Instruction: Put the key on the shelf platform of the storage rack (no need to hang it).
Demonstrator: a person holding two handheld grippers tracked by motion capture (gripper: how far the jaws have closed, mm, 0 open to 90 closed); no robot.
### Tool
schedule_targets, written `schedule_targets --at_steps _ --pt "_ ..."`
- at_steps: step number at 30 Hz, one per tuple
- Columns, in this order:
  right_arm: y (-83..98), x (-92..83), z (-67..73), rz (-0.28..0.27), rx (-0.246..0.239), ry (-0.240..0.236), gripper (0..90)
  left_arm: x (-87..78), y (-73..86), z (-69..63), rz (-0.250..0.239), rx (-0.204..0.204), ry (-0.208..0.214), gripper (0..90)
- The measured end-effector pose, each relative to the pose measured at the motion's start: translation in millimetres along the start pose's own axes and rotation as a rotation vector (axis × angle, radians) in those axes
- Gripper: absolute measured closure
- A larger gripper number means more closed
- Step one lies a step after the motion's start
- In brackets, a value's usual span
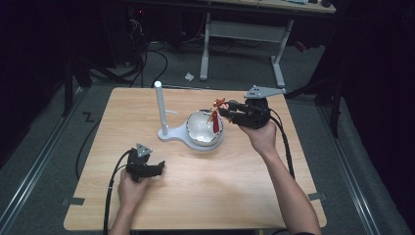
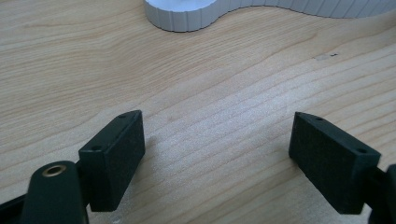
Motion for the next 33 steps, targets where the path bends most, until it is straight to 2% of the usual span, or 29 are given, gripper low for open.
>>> schedule_targets --at_steps 8,19,33 --pt "3.0 13.1 -7.1 0.028 0.011 0.007 66.5 0.0 0.0 0.0 0.000 0.000 0.000 18.8" --pt "18.7 35.8 -13.8 0.079 0.035 0.010 66.5 -0.1 0.0 0.3 0.001 0.004 0.000 18.8" --pt "38.3 50.4 -21.2 0.117 0.076 0.007 66.3 0.1 0.0 0.0 -0.001 0.000 -0.001 18.8"
Point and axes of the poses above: each handheld gripper's, and its own axes: x roughly forward along the jaws, y roughly out of its underside, z roughly to its left, the point moved 5 cm from there along x, roughly forward along the jaws, and after that the axes turned 11 degrees about -y, right-handed, at the moved point
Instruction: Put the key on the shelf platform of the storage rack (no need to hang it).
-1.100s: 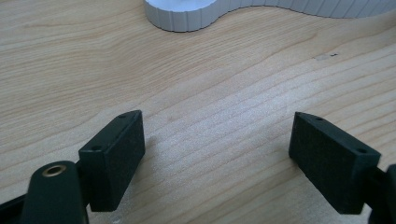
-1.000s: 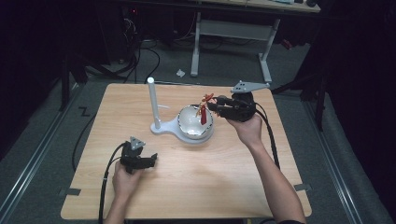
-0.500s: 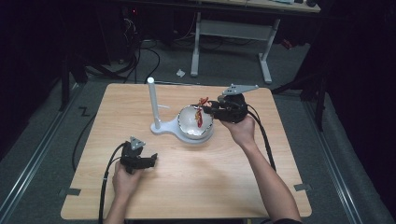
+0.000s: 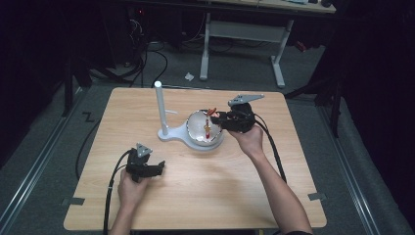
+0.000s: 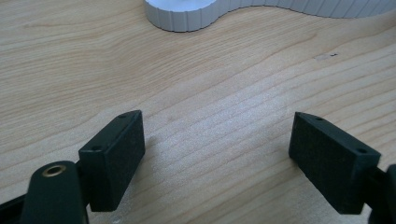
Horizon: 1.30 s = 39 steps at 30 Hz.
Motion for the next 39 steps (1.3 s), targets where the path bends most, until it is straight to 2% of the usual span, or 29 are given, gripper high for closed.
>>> schedule_targets --at_steps 16,22,30,39 --pt "11.9 29.0 -6.0 0.048 0.022 -0.014 66.2 -0.1 0.0 0.0 0.000 0.001 0.001 18.7" --pt "16.8 37.0 -12.8 0.065 0.037 0.001 66.2 -0.2 0.2 -0.1 0.000 0.003 0.002 18.5" --pt "21.6 44.5 -16.9 0.104 0.021 0.049 66.0 -0.3 0.2 -0.1 0.002 0.005 0.003 18.5" --pt "26.8 52.6 -23.8 0.123 0.040 0.069 65.9 -0.3 0.2 -0.2 0.002 0.006 0.004 18.5"
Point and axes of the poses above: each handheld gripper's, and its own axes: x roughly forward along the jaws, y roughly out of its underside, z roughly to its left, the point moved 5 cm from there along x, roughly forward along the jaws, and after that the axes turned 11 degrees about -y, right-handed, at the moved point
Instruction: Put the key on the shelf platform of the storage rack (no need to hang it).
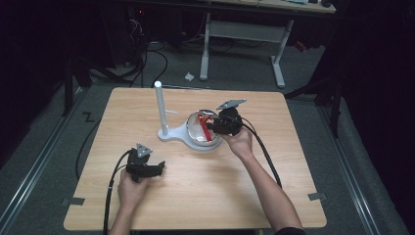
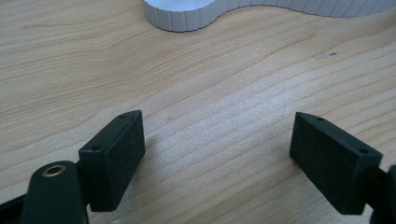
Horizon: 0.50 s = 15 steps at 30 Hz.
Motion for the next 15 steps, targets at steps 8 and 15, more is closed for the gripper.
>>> schedule_targets --at_steps 8,15 --pt "1.8 7.1 -0.6 0.019 -0.018 0.023 66.3 0.0 0.0 0.0 0.000 0.000 0.000 18.5" --pt "1.0 1.2 -0.1 0.011 -0.026 0.023 64.6 -0.1 0.1 0.0 0.000 0.001 0.000 18.4"
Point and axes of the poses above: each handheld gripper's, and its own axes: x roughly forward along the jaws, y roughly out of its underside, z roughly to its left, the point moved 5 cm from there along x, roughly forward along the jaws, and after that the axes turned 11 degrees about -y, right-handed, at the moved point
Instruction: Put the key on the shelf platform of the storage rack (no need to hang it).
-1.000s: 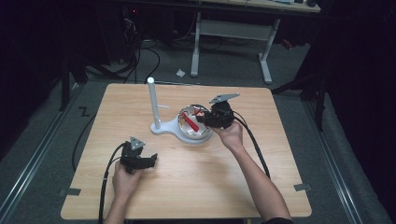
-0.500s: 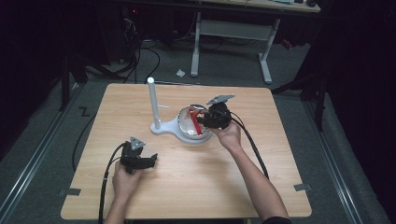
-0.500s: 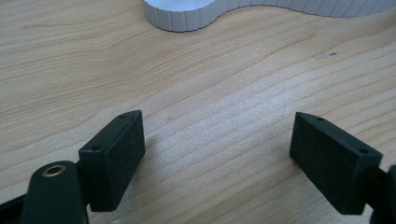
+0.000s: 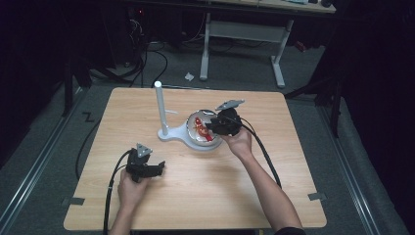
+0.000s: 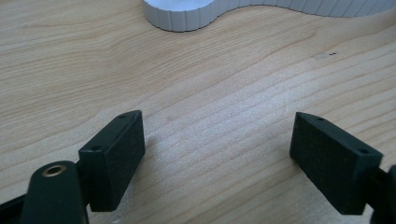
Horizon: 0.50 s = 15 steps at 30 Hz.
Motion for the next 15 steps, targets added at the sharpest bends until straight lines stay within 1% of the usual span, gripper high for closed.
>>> schedule_targets --at_steps 1,4,5,8,10,11,13,15 --pt "0.7 -2.6 -0.3 -0.010 0.004 -0.003 62.3 0.0 0.0 0.0 0.000 0.000 0.000 18.4" --pt "1.8 -6.6 -0.5 -0.023 0.012 0.001 60.1 0.0 0.0 0.0 0.000 0.000 0.000 18.4" --pt "2.9 -11.0 -1.5 -0.033 0.016 0.009 57.7 0.0 0.0 0.0 0.000 0.000 0.000 18.4" --pt "3.9 -15.8 -3.3 -0.045 0.018 0.016 55.9 0.0 0.0 0.0 0.000 0.000 0.000 18.4" --pt "5.3 -24.2 -6.9 -0.061 0.029 0.024 54.6 0.0 0.0 0.0 0.000 0.000 0.000 18.4" --pt "5.3 -24.2 -6.9 -0.061 0.029 0.024 54.6 0.0 0.0 0.0 0.000 0.000 0.000 18.4" --pt "5.4 -29.2 -9.2 -0.075 0.037 0.021 55.0 0.0 0.0 0.0 0.000 0.000 0.000 18.4" --pt "5.1 -36.4 -10.8 -0.093 0.043 0.028 55.1 0.0 0.0 0.0 0.000 0.000 0.000 18.4"
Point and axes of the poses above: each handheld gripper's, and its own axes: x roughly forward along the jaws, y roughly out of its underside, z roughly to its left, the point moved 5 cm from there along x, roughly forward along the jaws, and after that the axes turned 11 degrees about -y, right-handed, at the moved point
